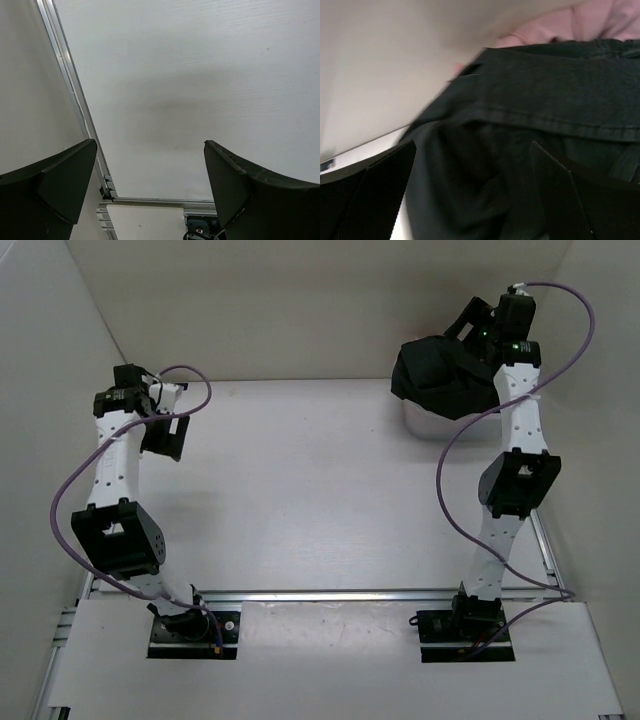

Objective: Fold and stack the trousers
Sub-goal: Grab the trousers from the pile

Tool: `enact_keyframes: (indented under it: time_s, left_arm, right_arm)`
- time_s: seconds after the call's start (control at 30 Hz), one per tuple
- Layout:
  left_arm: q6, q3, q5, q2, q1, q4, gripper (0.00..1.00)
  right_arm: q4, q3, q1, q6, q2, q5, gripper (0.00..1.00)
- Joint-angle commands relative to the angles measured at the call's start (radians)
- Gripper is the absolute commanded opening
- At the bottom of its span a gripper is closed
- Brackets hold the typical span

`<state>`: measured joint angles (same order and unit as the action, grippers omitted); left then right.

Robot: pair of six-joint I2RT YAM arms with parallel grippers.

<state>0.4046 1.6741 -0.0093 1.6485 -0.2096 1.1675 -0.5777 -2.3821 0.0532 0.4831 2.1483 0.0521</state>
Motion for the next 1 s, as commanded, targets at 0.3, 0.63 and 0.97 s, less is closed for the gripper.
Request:
enact_keyframes:
  time_s: [0.3, 0.63, 0.97]
  left_arm:
    - [-0.098, 0.047, -0.156, 0.140, 0.062, -0.045, 1.00]
    - [-0.127, 0.007, -0.113, 0.103, 0.062, -0.045, 1.00]
    - [-0.127, -0.037, -0.055, -0.002, 0.062, -0.063, 1.00]
  right_arm:
    - [0.136, 0.225, -0.033, -0.138, -0.017, 0.109, 0.83]
    - [0.096, 0.286, -0.033, -0.095, -0.195, 0.163, 0.00]
    - [0.163, 0.241, -0.150, -0.196, -0.528, -0.072, 0.00]
